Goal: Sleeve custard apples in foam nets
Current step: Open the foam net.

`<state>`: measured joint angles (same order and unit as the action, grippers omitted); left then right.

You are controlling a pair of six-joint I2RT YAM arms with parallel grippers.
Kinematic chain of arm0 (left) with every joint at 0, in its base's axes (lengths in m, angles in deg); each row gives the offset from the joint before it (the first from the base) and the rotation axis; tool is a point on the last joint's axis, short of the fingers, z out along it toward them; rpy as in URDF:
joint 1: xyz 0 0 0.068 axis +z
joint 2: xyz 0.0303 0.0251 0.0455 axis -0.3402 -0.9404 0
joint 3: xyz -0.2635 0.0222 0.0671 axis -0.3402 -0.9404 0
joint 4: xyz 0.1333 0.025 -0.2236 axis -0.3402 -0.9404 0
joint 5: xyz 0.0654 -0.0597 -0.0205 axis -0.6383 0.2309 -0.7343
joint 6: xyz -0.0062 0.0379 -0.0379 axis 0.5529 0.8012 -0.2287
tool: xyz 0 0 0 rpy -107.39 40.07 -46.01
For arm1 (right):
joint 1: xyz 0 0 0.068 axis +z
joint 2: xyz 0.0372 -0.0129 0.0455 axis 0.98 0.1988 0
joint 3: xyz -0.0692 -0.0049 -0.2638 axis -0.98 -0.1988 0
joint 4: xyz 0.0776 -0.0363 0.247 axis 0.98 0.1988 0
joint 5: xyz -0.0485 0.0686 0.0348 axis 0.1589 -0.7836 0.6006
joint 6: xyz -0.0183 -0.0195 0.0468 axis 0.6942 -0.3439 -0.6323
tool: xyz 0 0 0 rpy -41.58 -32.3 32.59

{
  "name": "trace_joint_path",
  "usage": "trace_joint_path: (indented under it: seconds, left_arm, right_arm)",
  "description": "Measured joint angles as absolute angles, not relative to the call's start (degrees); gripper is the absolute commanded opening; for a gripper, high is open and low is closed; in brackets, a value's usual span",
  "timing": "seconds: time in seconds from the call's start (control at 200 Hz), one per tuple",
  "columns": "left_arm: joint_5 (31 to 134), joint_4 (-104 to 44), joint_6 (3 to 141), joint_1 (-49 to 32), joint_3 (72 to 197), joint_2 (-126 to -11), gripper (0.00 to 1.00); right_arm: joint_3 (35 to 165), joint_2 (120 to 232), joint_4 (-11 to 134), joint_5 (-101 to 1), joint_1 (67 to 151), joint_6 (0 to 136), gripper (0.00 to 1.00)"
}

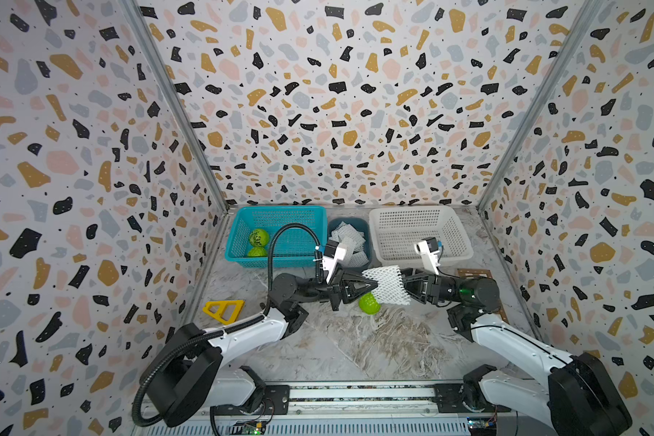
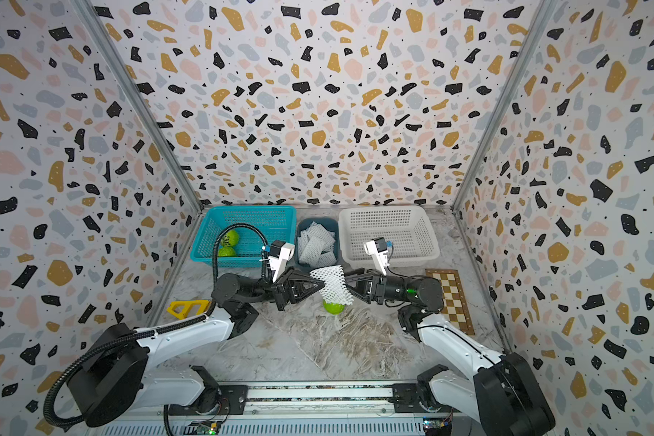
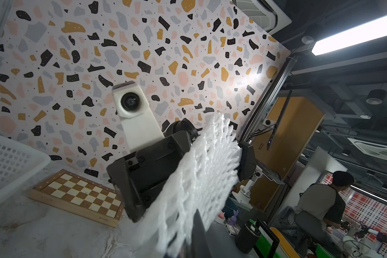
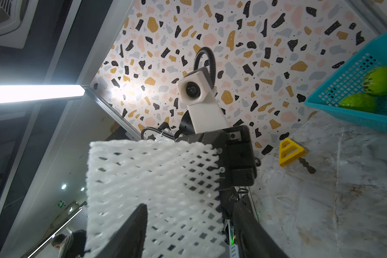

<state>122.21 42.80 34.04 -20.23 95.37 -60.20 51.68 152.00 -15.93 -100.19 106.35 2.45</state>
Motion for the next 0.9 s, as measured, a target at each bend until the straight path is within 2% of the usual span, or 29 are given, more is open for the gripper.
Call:
trace_joint_path:
  seconds: [0.531,0.611,0.781,0.901]
  left_arm:
    - [124.18,43.26,33.25,-21.48,96.98,-60.27,0.00]
    - [124.38,43.26,33.25,-21.70,96.98,-60.27,0.00]
    - [124.51,43.31,33.23,-21.92,96.98,-60.27,0.00]
    - [124.46,43.33,33.23,-21.92,96.96,-60.07,0.00]
  right_arm:
    - [55.09,152.02,-12.15,-102.88,111.22,7.48,0.69]
    - [55.35,152.02,-11.41,-102.92,111.55,8.11,0.66]
    - [55.40,152.02,-11.32,-103.10,111.62,8.33,0.52]
    - [55.40,151.83,-11.32,-103.07,111.03,8.42,0.48]
